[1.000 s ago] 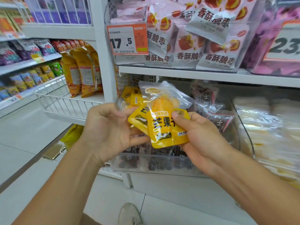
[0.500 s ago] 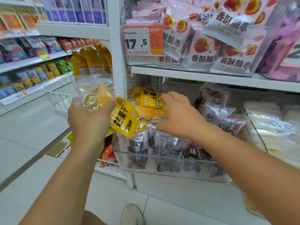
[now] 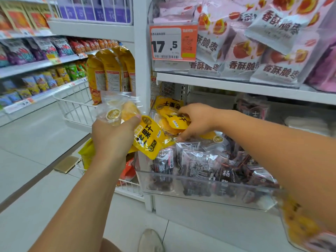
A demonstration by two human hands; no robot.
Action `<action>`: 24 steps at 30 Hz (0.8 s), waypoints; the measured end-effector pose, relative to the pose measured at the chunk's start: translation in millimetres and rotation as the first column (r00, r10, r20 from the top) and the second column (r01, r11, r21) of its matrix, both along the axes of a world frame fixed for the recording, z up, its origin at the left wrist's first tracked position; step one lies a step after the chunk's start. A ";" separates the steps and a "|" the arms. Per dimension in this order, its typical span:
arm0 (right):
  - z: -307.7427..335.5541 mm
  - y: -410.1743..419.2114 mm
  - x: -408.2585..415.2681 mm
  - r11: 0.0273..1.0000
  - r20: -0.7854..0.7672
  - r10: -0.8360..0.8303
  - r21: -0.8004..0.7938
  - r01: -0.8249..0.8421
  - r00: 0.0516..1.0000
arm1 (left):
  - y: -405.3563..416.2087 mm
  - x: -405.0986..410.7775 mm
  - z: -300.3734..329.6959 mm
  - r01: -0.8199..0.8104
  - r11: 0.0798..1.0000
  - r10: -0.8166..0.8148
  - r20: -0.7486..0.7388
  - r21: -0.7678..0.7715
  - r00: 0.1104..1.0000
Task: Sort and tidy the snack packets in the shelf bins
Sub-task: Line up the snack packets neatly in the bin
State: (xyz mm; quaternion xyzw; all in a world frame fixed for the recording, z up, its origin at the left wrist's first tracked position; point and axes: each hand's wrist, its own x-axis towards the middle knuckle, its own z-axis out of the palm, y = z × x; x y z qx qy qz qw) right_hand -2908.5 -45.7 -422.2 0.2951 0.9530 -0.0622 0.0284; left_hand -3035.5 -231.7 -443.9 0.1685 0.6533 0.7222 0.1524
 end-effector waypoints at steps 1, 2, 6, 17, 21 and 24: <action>-1.3 -2.0 1.4 0.999 0.016 0.016 0.028 -0.017 1.000 | 0.2 1.3 0.4 -0.004 1.000 0.004 -0.009 -0.010 1.000; -2.3 -4.2 2.7 0.997 0.036 0.036 0.061 -0.038 0.999 | 0.3 1.9 -0.1 -0.014 1.000 0.014 -0.032 -0.014 0.999; 2.7 -14.4 15.9 0.994 -0.014 0.072 0.089 -0.070 0.997 | 0.7 7.7 0.2 -0.040 0.999 0.037 -0.147 -0.019 0.988; 63.3 -80.6 126.2 0.996 -0.528 -0.055 0.032 0.085 0.847 | 9.8 36.7 12.5 0.012 0.991 0.023 -0.258 0.135 0.966; 63.2 -102.5 176.7 0.914 -0.761 -0.360 -0.403 0.043 0.539 | 9.6 58.5 19.1 0.187 0.970 -0.179 -0.060 0.158 0.982; 57.5 -112.6 199.7 0.854 -0.833 -0.503 -0.520 -0.011 0.230 | 11.0 95.7 29.8 0.402 0.895 -0.418 0.050 0.193 0.907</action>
